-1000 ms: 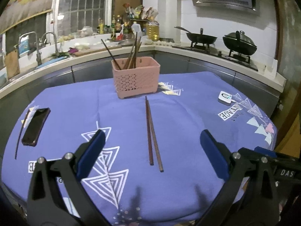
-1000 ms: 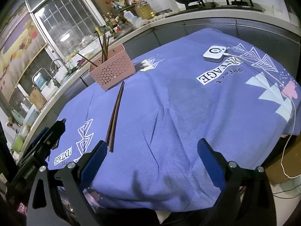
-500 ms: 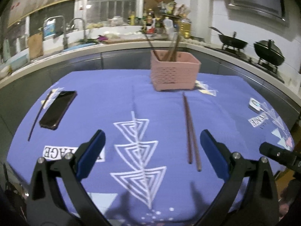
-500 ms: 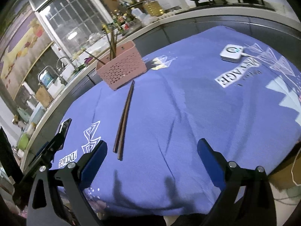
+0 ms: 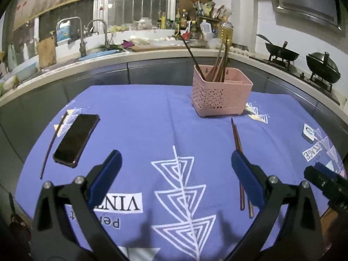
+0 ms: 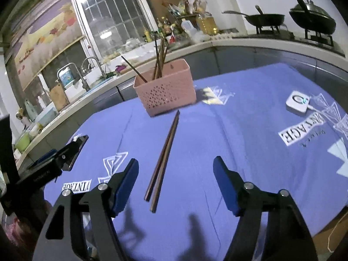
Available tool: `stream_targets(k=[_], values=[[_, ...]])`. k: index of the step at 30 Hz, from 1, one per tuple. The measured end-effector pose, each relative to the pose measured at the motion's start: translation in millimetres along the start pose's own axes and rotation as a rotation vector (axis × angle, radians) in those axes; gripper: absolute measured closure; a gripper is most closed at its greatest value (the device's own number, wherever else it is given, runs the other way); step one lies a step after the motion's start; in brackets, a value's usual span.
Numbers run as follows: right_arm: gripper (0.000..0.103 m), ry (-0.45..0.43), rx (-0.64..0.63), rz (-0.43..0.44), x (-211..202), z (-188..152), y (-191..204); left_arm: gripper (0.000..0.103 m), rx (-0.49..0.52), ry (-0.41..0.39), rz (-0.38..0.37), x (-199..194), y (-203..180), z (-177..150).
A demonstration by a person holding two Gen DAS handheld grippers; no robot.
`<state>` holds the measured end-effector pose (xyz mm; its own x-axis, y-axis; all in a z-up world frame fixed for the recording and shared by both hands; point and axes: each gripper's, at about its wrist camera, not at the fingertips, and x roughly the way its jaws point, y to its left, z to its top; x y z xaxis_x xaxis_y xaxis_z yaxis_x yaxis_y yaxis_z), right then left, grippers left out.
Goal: Organize utensils
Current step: 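Hover both open tools above the last pair of brown chopsticks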
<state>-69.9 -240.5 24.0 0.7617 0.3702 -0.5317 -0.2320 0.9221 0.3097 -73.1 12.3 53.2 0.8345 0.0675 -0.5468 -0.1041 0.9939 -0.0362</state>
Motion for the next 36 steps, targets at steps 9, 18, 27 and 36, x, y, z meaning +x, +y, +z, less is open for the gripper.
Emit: stream_targets(k=[9, 18, 27, 36], values=[[0.025, -0.044, -0.048, 0.056, -15, 32, 0, 0.006, 0.023, -0.041, 0.03, -11, -17, 24], [0.024, -0.044, -0.031, 0.048, -2, 43, -3, 0.006, 0.061, 0.037, 0.083, 18, -37, 25], [0.024, 0.01, -0.047, 0.064, 21, 44, 9, 0.006, 0.047, 0.094, 0.119, 50, -31, 34], [0.036, 0.045, -0.043, 0.054, 34, 37, 10, 0.006, 0.047, 0.129, 0.133, 67, -18, 28]])
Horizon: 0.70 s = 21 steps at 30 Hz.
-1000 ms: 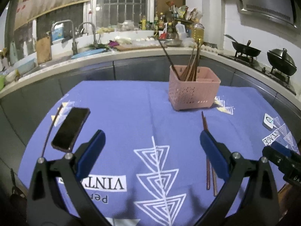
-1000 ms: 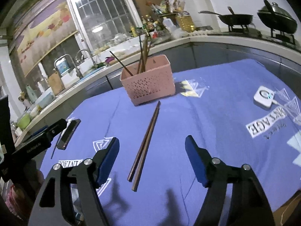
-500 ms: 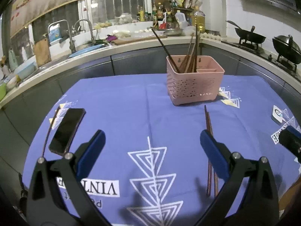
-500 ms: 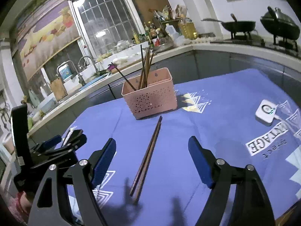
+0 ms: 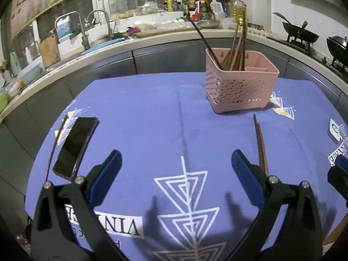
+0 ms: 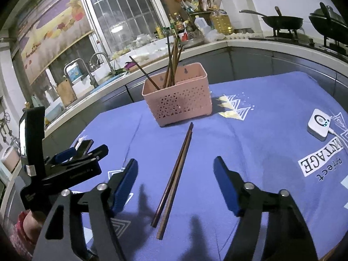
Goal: Organize utensils
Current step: 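Hover both open tools above the last pair of brown chopsticks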
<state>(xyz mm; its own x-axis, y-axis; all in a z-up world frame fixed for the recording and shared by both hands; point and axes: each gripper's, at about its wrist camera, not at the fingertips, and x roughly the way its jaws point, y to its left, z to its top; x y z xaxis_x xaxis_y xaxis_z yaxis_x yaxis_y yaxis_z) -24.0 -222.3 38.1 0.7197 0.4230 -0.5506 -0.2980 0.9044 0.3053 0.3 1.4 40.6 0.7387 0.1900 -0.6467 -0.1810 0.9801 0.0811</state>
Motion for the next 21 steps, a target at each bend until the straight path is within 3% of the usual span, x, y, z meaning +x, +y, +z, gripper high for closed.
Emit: stream_targets(k=[11, 16, 21], values=[[0.036, 0.053, -0.011, -0.008, 13, -15, 6, 0.006, -0.002, 0.046, 0.007, 13, 8, -5], [0.052, 0.083, -0.025, -0.001, 18, -18, 12, 0.006, 0.002, 0.045, -0.013, 12, 7, -7], [0.053, 0.058, -0.038, -0.014, 12, -18, 15, 0.006, 0.013, 0.03, -0.02, 9, 3, -7]])
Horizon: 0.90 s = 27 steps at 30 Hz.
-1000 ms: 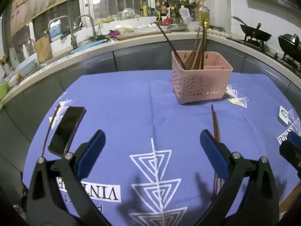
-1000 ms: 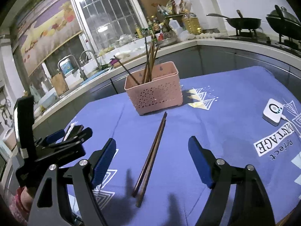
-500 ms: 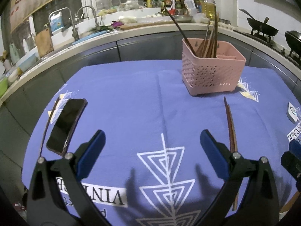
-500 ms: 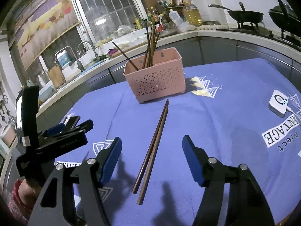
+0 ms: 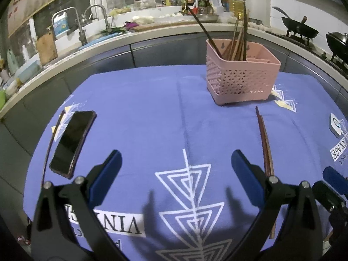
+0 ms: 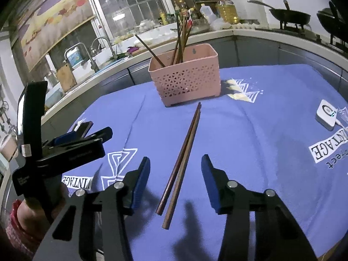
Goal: Organize utensils
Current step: 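Hover both open tools above the last pair of brown chopsticks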
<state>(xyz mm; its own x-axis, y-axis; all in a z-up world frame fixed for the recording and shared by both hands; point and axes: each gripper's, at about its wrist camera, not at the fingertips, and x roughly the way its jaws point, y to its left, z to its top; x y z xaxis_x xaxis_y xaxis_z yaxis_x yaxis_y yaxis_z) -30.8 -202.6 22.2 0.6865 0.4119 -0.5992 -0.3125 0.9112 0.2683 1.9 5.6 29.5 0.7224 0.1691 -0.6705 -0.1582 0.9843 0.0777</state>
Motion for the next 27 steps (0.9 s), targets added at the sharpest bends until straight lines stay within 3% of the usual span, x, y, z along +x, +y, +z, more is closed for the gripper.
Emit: stream_targets(k=[11, 27], values=[[0.053, -0.043, 0.05, 0.011, -8, 2, -9, 0.006, 0.032, -0.029, 0.003, -5, -8, -1], [0.05, -0.023, 0.064, 0.026, -2, -3, -9, 0.006, 0.048, -0.004, 0.011, -2, -13, -4]])
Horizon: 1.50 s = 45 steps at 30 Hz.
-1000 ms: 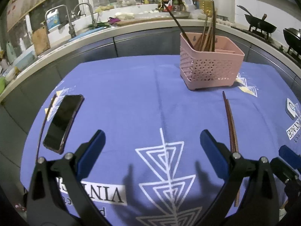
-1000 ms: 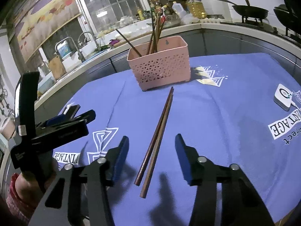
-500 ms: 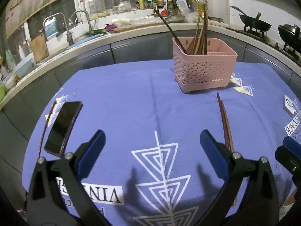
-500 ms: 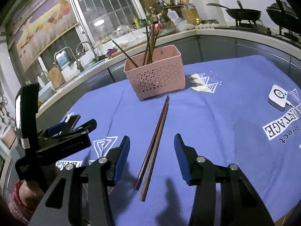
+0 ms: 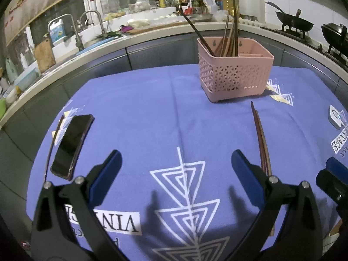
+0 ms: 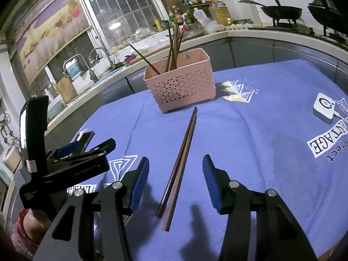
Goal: Organize utensils
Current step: 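Hover both open tools above the last pair of brown chopsticks, then grasp one chopstick with the right tool while the left tool grasps the other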
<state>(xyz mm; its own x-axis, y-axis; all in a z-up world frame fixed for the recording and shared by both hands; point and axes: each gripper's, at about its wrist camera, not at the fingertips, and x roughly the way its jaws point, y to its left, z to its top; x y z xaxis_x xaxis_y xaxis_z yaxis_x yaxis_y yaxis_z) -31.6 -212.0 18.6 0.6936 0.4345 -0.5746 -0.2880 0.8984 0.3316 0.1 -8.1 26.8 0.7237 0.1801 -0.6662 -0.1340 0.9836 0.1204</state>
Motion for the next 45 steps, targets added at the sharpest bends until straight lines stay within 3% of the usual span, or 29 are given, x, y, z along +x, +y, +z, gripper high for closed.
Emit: stream_targets(k=[4, 9, 20, 25, 28, 32, 34, 36, 42, 45], values=[[0.049, 0.029, -0.014, -0.019, 7, -2, 1, 0.006, 0.001, 0.0, 0.003, 0, -2, -1], [0.05, 0.136, -0.052, -0.051, 31, -13, 3, 0.006, -0.005, 0.01, -0.01, 1, -1, -2], [0.062, 0.252, -0.133, -0.103, 62, -33, 8, 0.006, 0.004, 0.038, -0.049, 9, -4, -7], [0.062, 0.226, -0.224, -0.147, 66, -39, 17, 0.006, 0.015, 0.049, -0.064, 10, -8, -8], [0.063, 0.174, -0.289, -0.255, 64, -41, 10, 0.006, 0.022, 0.054, -0.076, 11, -12, -8], [0.07, 0.166, -0.202, -0.26, 58, -35, -20, 0.006, 0.046, 0.062, -0.115, 13, -23, -6], [0.085, 0.162, -0.185, -0.253, 53, -34, -29, 0.006, 0.072, 0.054, -0.128, 14, -33, -5], [0.093, 0.163, -0.16, -0.236, 49, -33, -35, 0.006, 0.119, 0.039, -0.127, 17, -49, -4], [0.096, 0.175, -0.064, -0.199, 35, -35, -56, 0.006, 0.217, 0.065, -0.166, 34, -84, 0], [0.095, 0.192, -0.035, -0.168, 27, -40, -61, 0.02, 0.243, 0.113, -0.177, 46, -93, -1]])
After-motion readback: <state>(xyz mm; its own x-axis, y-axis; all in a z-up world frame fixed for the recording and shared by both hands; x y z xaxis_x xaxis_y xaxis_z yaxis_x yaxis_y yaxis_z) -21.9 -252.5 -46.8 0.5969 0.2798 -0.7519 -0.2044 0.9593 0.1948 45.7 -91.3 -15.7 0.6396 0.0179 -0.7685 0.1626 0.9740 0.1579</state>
